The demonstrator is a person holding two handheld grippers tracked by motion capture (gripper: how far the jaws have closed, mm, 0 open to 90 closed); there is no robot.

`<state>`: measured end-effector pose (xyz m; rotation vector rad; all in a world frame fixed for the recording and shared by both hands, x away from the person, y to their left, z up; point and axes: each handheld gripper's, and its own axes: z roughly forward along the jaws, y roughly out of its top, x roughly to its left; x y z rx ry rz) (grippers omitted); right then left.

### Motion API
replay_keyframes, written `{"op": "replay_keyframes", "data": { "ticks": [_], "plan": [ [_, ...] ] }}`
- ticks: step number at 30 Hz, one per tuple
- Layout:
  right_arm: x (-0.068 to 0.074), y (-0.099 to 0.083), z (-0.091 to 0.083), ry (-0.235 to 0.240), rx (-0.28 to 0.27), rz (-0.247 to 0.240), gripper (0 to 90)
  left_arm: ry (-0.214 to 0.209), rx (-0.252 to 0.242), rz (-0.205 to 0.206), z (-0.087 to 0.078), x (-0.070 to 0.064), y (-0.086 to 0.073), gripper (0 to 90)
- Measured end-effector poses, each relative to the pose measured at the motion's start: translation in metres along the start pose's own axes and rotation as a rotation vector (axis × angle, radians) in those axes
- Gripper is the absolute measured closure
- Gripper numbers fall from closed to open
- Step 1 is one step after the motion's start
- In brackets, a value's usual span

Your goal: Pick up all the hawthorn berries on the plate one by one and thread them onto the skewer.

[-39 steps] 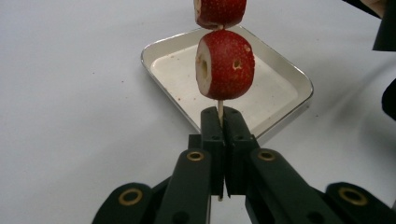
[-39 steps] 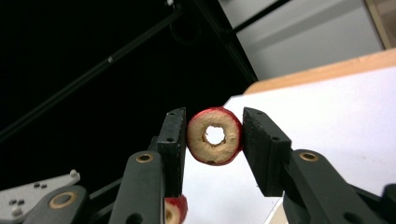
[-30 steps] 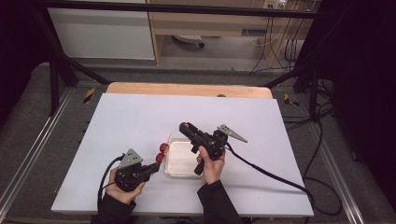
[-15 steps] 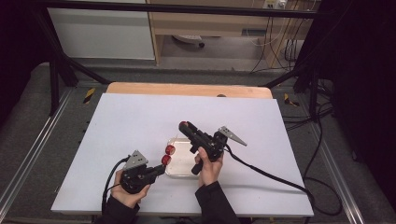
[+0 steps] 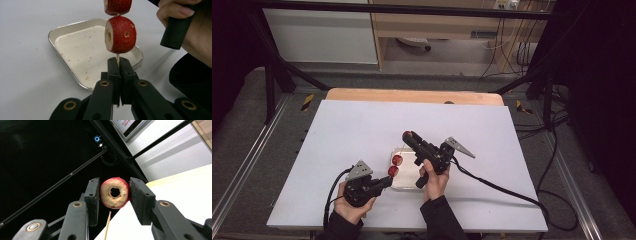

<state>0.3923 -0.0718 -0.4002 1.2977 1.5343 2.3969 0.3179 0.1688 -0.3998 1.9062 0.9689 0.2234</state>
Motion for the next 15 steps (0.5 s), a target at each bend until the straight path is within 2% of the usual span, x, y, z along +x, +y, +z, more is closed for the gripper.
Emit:
{"op": "replay_keyframes", "data": {
  "ticks": [15],
  "plan": [
    [-0.001, -0.0058, 0.0006, 0.007, 0.012, 0.001, 61.8, -0.001, -0.007, -0.021, 0.0009, 0.0012, 0.0006, 88.3]
  ]
}}
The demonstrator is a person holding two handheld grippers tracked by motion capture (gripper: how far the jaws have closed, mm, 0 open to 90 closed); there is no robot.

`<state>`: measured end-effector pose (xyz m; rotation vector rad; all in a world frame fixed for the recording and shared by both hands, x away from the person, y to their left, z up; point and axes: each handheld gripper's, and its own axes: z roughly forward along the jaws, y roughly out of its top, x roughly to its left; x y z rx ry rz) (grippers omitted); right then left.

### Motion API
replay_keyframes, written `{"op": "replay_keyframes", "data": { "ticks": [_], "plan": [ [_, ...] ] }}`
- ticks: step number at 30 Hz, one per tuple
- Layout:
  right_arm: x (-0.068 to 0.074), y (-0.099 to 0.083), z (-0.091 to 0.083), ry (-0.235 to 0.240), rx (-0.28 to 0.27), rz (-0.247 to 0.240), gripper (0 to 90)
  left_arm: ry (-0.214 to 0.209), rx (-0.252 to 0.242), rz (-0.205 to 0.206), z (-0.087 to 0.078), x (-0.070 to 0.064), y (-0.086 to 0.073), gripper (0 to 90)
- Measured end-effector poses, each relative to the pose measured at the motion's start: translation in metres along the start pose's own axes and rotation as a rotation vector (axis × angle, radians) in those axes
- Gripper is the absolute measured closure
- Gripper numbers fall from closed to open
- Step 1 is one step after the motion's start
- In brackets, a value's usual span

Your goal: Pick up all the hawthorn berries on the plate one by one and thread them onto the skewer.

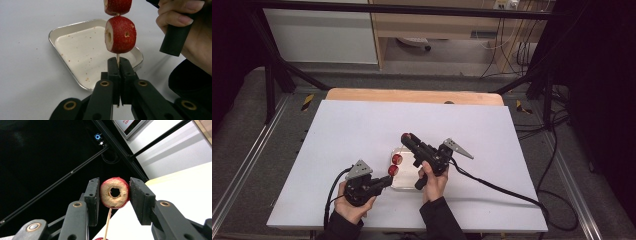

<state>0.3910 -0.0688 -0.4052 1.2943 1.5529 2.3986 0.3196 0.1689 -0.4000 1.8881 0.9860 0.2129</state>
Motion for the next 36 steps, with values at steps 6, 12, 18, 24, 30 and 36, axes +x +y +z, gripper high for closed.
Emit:
{"op": "replay_keyframes", "data": {
  "ticks": [6, 12, 18, 24, 30, 36],
  "plan": [
    [0.0, -0.005, 0.0, -0.001, 0.005, 0.001, 61.8, -0.004, 0.0, -0.014, 0.001, 0.0, 0.0, 88.3],
    [0.001, -0.008, -0.001, -0.001, 0.004, -0.011, 61.9, -0.007, -0.013, -0.027, 0.001, -0.001, 0.0, 88.4],
    [0.002, -0.014, -0.001, 0.007, 0.028, -0.01, 62.0, 0.0, -0.042, -0.036, 0.0, 0.0, 0.001, 88.4],
    [0.003, -0.023, -0.001, 0.006, 0.054, -0.016, 61.9, 0.008, -0.027, -0.035, 0.003, 0.002, 0.0, 88.4],
    [0.004, -0.014, -0.002, -0.021, 0.092, -0.047, 51.7, 0.027, -0.028, -0.018, 0.001, 0.007, -0.001, 88.3],
    [0.004, -0.001, -0.006, -0.088, 0.229, -0.17, 28.6, 0.048, -0.009, 0.004, 0.003, 0.011, -0.003, 88.3]
  ]
}}
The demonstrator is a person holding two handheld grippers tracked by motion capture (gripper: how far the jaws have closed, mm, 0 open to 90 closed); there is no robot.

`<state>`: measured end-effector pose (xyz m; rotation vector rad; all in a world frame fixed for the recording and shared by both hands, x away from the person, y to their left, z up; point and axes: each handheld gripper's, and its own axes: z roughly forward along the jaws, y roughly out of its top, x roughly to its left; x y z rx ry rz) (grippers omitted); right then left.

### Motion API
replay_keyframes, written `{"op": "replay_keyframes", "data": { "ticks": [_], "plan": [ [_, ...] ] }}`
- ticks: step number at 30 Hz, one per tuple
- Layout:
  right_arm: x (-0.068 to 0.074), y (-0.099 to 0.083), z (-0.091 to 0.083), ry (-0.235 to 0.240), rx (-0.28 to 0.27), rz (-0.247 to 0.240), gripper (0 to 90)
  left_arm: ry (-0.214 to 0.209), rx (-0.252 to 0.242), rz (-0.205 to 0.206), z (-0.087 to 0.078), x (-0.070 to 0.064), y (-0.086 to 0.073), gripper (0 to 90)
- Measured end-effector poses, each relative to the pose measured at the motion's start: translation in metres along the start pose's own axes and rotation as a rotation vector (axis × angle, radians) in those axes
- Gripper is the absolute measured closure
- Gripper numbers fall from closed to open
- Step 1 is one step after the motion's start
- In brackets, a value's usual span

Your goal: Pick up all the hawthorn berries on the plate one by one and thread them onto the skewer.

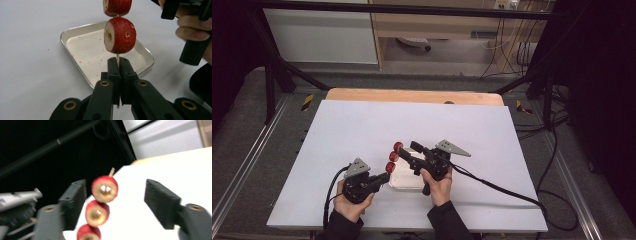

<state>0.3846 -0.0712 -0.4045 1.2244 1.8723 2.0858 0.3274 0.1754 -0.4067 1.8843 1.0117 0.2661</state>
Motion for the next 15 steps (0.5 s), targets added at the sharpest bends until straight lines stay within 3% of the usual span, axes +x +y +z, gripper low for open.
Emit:
{"op": "replay_keyframes", "data": {
  "ticks": [8, 10, 15],
  "plan": [
    [-0.019, 0.004, -0.017, -0.075, 0.186, -0.132, 10.6, 0.015, 0.027, 0.037, 0.001, 0.005, -0.002, 88.3],
    [-0.024, 0.005, -0.021, -0.087, 0.219, -0.141, 6.2, 0.012, 0.033, 0.042, 0.002, 0.006, -0.002, 88.3],
    [-0.037, 0.007, -0.036, -0.134, 0.333, -0.209, 2.8, 0.013, 0.054, 0.064, 0.002, 0.008, -0.002, 88.3]
  ]
}}
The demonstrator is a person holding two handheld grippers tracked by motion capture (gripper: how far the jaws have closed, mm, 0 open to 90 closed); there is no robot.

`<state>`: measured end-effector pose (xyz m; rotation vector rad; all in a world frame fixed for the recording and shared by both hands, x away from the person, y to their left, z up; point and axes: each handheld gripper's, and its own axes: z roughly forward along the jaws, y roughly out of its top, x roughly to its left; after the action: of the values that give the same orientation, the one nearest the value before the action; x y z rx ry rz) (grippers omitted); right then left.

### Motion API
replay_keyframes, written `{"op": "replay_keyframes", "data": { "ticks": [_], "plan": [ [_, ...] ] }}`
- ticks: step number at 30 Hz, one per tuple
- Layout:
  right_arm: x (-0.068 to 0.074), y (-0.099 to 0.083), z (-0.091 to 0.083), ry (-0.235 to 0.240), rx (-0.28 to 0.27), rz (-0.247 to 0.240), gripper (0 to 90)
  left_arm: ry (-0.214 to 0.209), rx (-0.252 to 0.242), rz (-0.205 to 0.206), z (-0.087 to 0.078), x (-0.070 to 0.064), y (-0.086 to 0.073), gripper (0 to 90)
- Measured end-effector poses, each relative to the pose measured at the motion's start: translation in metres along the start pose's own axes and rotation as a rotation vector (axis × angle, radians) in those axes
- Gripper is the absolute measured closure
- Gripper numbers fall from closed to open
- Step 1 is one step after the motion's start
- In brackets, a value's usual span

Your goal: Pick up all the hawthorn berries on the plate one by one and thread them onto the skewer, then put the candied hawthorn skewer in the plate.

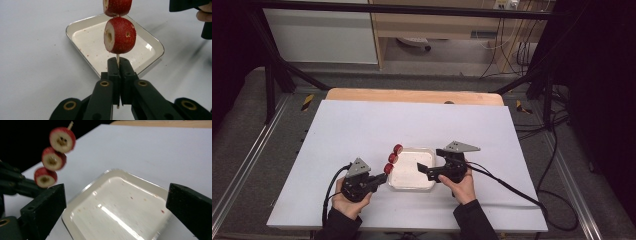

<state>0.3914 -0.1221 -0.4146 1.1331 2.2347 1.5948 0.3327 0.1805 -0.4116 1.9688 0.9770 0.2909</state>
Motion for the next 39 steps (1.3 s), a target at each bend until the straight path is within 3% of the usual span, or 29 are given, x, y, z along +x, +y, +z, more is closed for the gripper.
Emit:
{"op": "replay_keyframes", "data": {
  "ticks": [10, 15, 25, 39],
  "plan": [
    [-0.023, -0.021, -0.026, -0.046, 0.129, -0.079, 1.0, -0.011, 0.022, 0.014, -0.002, 0.009, 0.004, 88.2],
    [-0.036, -0.031, -0.042, -0.074, 0.141, -0.117, 1.7, -0.009, 0.024, 0.015, -0.005, 0.015, 0.01, 88.2],
    [-0.058, -0.051, -0.068, -0.115, 0.177, -0.109, 1.4, -0.002, 0.075, 0.022, 0.008, 0.019, 0.029, 88.2],
    [-0.066, -0.066, -0.086, -0.147, 0.189, -0.097, 1.6, -0.006, 0.155, 0.051, 0.035, 0.011, 0.048, 88.1]
  ]
}}
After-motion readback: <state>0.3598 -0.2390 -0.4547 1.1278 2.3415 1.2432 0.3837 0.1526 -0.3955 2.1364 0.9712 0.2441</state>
